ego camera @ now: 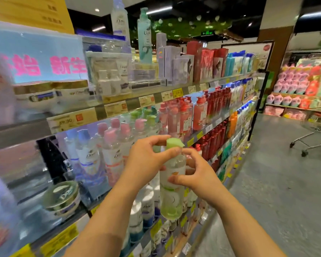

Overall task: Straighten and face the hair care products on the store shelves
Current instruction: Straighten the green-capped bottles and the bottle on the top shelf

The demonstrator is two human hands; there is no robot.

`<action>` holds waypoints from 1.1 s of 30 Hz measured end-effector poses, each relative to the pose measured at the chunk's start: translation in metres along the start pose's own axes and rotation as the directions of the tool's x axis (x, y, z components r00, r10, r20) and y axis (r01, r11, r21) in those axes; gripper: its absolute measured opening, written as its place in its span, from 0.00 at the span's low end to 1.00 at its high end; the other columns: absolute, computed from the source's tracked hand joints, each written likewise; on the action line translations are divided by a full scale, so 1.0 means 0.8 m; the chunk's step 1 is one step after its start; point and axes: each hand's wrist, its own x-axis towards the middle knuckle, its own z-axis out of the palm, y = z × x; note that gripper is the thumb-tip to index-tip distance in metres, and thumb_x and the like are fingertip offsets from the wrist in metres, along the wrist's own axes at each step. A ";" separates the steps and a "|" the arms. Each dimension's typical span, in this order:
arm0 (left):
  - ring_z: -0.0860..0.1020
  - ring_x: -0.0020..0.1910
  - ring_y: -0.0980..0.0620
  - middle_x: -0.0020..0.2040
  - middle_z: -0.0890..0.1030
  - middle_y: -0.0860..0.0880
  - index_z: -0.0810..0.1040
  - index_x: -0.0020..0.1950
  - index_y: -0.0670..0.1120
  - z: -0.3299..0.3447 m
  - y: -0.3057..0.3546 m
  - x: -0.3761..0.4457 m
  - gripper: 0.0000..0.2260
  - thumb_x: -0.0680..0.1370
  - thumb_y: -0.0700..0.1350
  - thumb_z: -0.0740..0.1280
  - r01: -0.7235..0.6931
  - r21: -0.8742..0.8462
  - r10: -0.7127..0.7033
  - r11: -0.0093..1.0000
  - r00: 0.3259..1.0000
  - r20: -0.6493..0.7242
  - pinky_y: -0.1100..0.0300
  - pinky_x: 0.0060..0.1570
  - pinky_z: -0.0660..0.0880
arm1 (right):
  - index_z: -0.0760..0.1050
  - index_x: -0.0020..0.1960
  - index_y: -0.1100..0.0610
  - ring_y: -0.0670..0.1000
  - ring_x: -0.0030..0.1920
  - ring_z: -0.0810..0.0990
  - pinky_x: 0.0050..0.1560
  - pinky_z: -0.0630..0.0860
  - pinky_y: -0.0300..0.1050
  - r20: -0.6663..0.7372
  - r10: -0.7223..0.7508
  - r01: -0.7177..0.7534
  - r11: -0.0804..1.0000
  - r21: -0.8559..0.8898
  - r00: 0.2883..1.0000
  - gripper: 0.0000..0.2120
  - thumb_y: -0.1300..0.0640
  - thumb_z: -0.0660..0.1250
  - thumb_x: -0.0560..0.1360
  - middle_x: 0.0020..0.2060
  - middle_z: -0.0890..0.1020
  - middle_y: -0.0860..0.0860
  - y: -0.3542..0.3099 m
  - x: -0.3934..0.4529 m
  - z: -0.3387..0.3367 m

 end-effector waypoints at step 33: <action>0.76 0.63 0.49 0.64 0.81 0.50 0.77 0.68 0.55 0.103 -0.123 0.286 0.21 0.76 0.59 0.68 0.655 0.530 0.014 0.539 0.622 -0.783 0.57 0.55 0.71 | 0.70 0.54 0.28 0.38 0.52 0.83 0.47 0.80 0.34 0.544 -0.275 0.227 0.962 0.155 0.793 0.33 0.45 0.82 0.57 0.50 0.83 0.34 0.136 0.473 -0.113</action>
